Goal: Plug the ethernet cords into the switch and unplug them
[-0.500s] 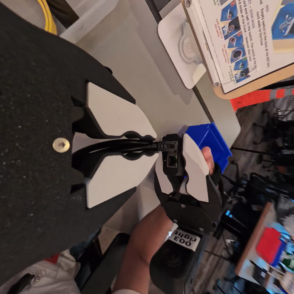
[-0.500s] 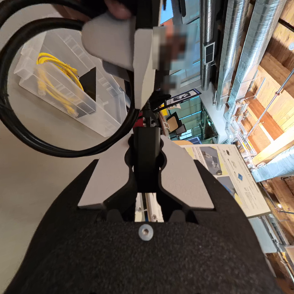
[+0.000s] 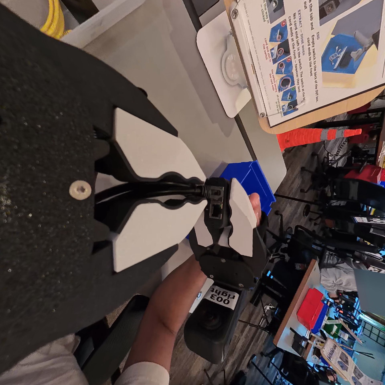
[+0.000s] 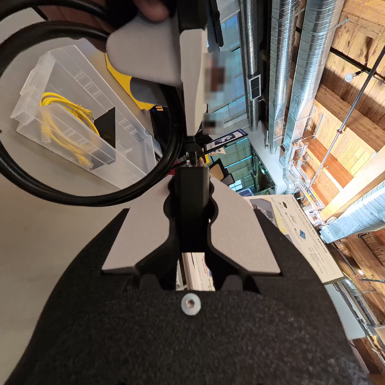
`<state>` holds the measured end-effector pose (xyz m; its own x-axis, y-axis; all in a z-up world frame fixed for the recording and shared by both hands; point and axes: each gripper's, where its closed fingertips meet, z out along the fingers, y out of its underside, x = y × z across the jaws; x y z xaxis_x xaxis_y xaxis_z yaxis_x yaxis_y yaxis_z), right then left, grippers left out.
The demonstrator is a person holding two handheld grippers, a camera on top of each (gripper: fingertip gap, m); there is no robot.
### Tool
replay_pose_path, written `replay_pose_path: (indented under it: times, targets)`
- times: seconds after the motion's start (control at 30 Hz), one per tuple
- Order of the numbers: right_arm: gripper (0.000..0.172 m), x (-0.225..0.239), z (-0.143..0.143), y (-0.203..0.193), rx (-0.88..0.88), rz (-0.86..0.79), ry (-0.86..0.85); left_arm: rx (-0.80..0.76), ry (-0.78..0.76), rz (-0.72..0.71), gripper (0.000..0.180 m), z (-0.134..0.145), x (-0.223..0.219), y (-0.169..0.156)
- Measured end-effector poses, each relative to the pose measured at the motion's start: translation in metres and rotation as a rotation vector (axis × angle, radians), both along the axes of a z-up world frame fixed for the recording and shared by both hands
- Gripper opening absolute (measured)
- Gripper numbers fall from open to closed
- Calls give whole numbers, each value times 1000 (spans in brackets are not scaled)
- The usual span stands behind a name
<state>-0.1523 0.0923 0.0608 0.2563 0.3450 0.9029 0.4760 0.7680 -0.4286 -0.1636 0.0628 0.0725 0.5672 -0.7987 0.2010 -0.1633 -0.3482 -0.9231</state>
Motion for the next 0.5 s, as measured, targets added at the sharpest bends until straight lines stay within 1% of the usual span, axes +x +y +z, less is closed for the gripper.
replay_pose_path:
  times: [0.07,0.17,0.27,0.37,0.5]
  targets:
    - [26,-1,-1,-1,-7,9,-1,20,44,0,9,0,0,-3]
    - [26,-4,-2,-3,-2,15,-4,74,153,4,9,-3,-2,-5]
    - [26,-7,2,-8,-2,30,27,56,148,-3,9,-1,-5,-1]
    - [25,-9,0,-9,9,8,-9,46,161,-12,9,-6,-6,3]
    - [25,-9,-1,-9,-7,21,-17,56,170,-36,8,-5,-6,1]
